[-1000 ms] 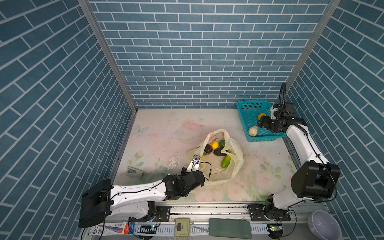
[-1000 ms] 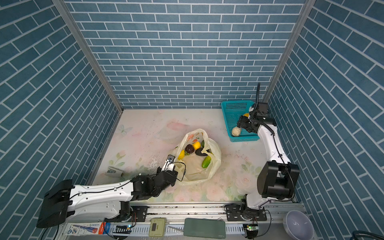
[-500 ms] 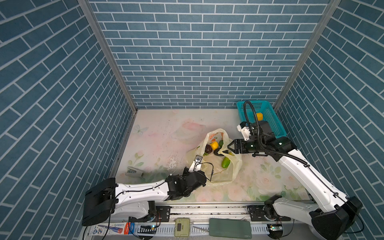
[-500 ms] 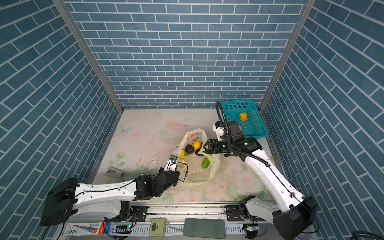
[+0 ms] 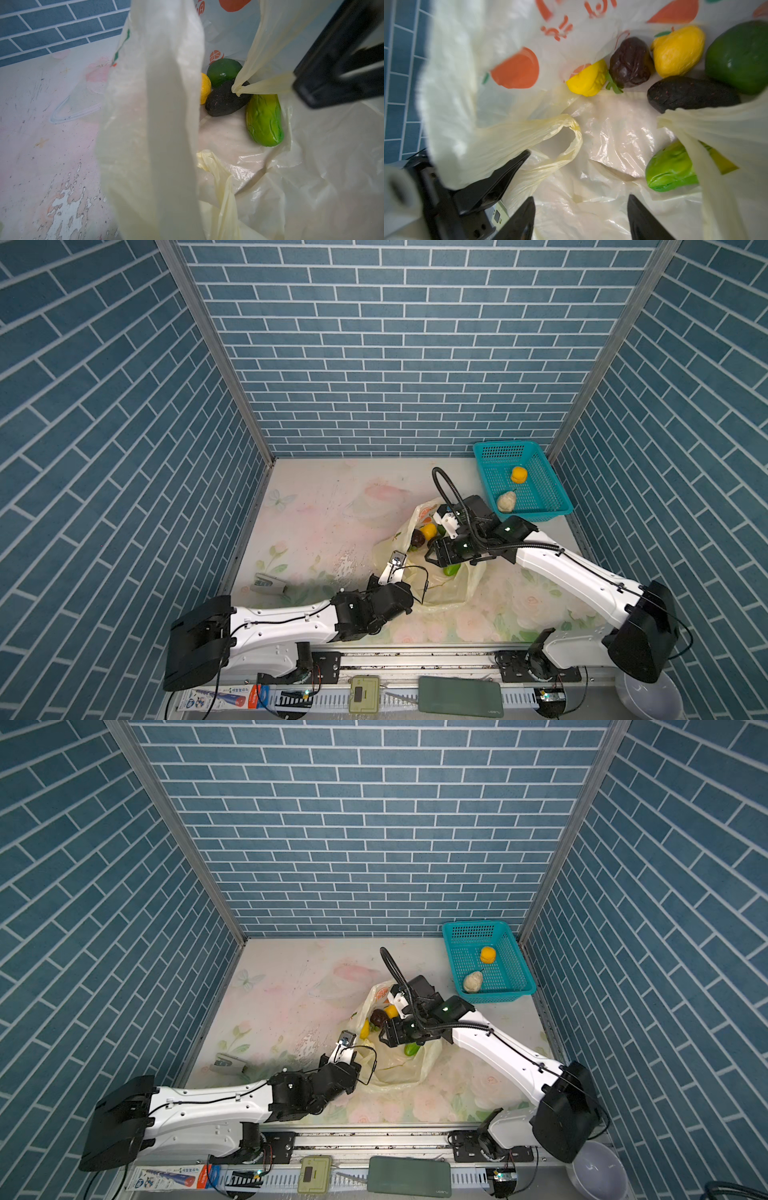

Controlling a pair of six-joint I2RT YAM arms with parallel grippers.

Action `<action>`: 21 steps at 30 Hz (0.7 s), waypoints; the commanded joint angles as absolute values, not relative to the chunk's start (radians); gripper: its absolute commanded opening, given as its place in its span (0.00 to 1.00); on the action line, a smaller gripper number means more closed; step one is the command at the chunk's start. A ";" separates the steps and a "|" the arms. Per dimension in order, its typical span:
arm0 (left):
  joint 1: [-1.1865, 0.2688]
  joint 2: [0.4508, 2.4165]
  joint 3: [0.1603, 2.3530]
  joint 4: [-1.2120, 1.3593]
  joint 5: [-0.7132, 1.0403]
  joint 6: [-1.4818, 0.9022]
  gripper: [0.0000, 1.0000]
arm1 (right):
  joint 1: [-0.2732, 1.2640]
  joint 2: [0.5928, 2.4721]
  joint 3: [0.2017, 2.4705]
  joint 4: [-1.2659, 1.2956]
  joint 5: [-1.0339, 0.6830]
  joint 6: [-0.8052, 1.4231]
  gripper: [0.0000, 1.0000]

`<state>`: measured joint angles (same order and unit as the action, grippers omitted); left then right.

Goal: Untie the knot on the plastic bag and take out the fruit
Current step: 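Move the right gripper back into the bag while the left holds the bag, then grasp the green-yellow cucumber inside the bag with the right gripper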

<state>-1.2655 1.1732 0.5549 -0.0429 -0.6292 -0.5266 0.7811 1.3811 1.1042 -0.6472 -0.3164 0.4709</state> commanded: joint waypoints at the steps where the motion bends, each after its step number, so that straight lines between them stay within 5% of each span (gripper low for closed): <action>1: -1.282 1.167 0.573 -0.026 -0.653 -0.527 0.00 | 0.801 1.388 1.045 -0.568 -0.296 0.514 0.67; 21: -1.371 1.244 0.585 -0.007 -0.670 -0.551 0.00 | 0.626 1.525 1.018 -0.508 0.122 0.601 0.78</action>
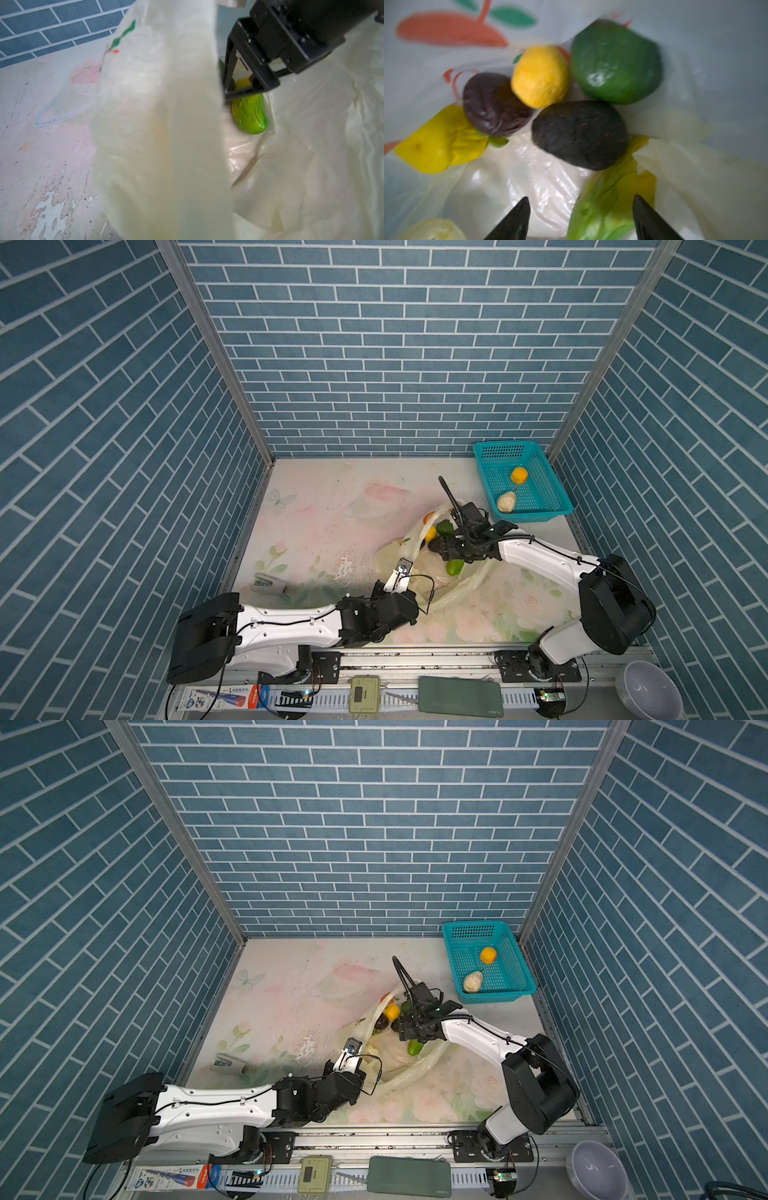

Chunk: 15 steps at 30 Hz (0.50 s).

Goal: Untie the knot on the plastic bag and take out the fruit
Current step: 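Grasp the green-yellow cucumber inside the bag with the right gripper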

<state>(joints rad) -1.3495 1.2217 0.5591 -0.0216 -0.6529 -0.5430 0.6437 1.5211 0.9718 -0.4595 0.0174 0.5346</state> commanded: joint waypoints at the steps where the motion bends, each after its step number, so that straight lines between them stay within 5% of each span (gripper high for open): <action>1: -1.377 1.255 0.589 -0.001 -0.670 -0.551 0.00 | 0.621 1.525 1.017 -0.509 0.119 0.604 0.78; 15: -1.391 1.306 0.607 0.044 -0.675 -0.542 0.00 | 0.620 1.559 0.986 -0.476 -0.005 0.693 0.74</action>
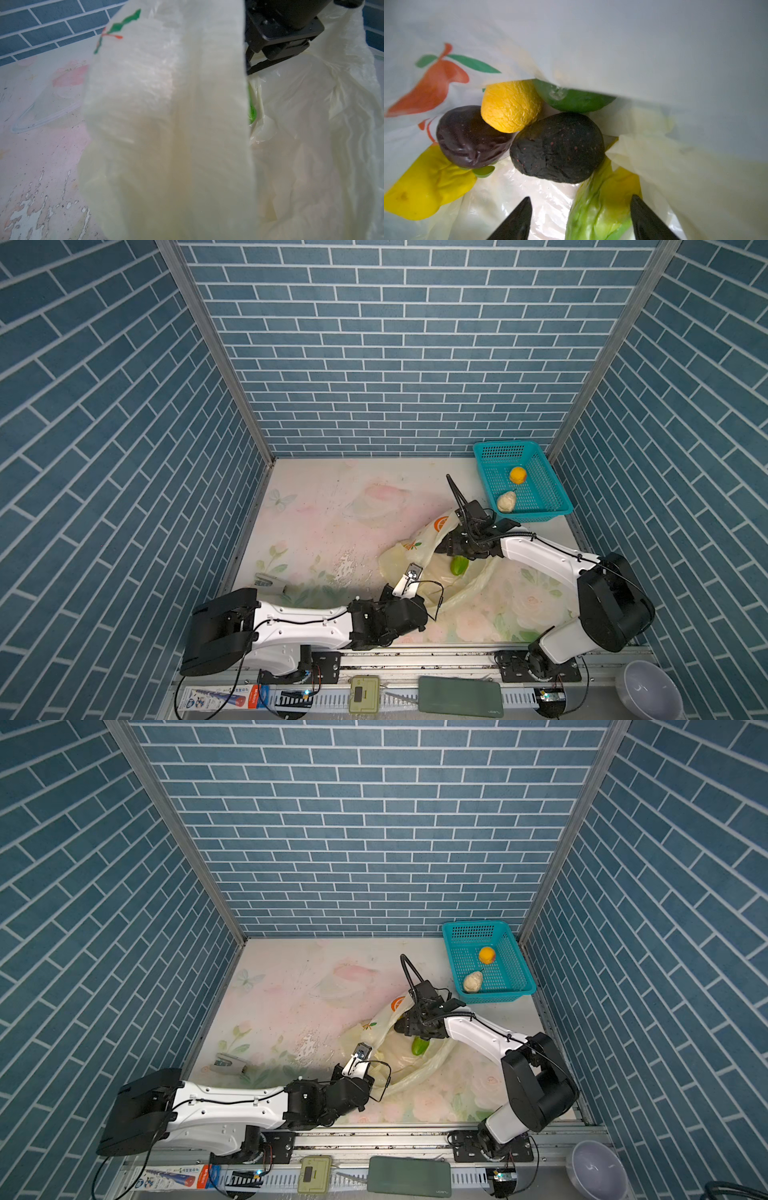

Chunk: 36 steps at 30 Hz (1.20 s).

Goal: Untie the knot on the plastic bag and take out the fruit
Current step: 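Grasp the green-yellow cucumber inside the bag with the right gripper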

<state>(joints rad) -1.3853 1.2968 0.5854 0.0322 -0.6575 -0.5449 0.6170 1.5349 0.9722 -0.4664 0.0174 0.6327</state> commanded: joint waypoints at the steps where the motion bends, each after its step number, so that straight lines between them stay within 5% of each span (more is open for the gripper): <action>1: -1.392 1.307 0.607 0.045 -0.674 -0.542 0.00 | 0.620 1.563 0.984 -0.479 -0.003 0.695 0.73; 36: -1.391 1.326 0.620 0.047 -0.672 -0.544 0.00 | 0.658 1.559 0.987 -0.556 -0.006 0.761 0.73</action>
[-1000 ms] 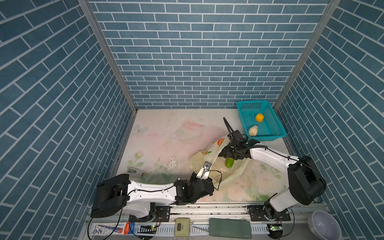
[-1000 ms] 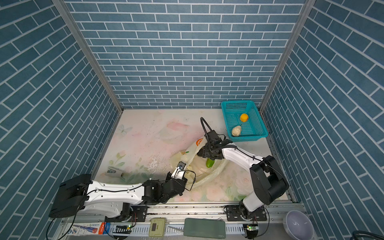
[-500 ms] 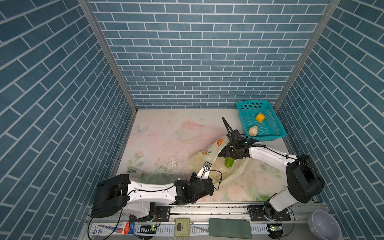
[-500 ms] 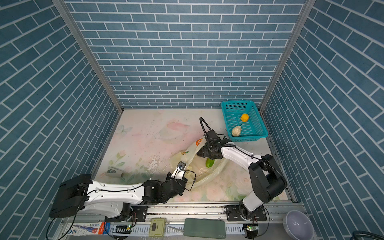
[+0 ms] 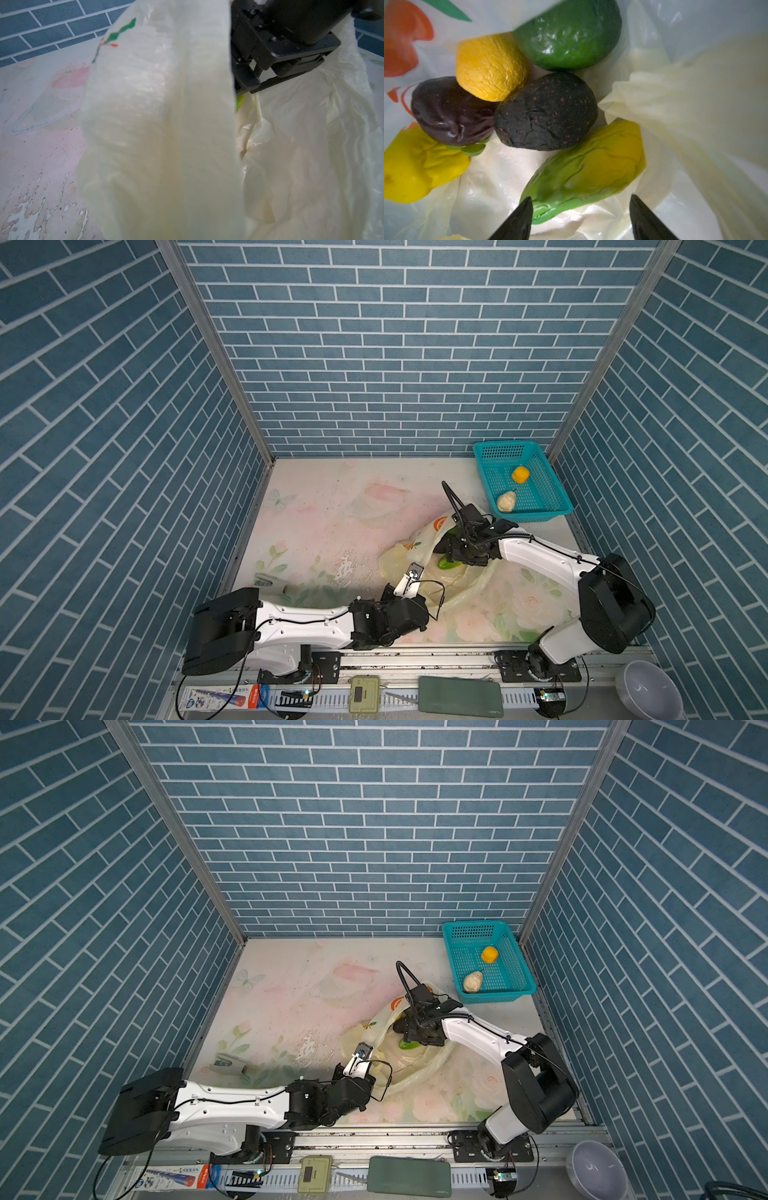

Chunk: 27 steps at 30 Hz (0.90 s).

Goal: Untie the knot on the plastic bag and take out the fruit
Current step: 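Grasp the green-yellow cucumber inside the bag with the right gripper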

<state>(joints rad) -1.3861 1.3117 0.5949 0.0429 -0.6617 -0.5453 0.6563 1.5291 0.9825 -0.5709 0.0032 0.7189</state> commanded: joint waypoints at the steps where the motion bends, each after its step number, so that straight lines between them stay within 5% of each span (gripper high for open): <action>1: -1.391 1.326 0.621 0.047 -0.670 -0.542 0.00 | 0.660 1.571 0.995 -0.546 -0.007 0.761 0.73; 10: -1.393 1.314 0.620 0.036 -0.681 -0.544 0.00 | 0.660 1.658 1.006 -0.485 -0.039 0.772 0.72; 20: -1.396 1.312 0.621 0.035 -0.686 -0.544 0.00 | 0.662 1.583 0.993 -0.493 -0.026 0.757 0.33; 27: -1.395 1.308 0.621 0.031 -0.698 -0.545 0.00 | 0.686 1.460 0.972 -0.559 -0.080 0.704 0.29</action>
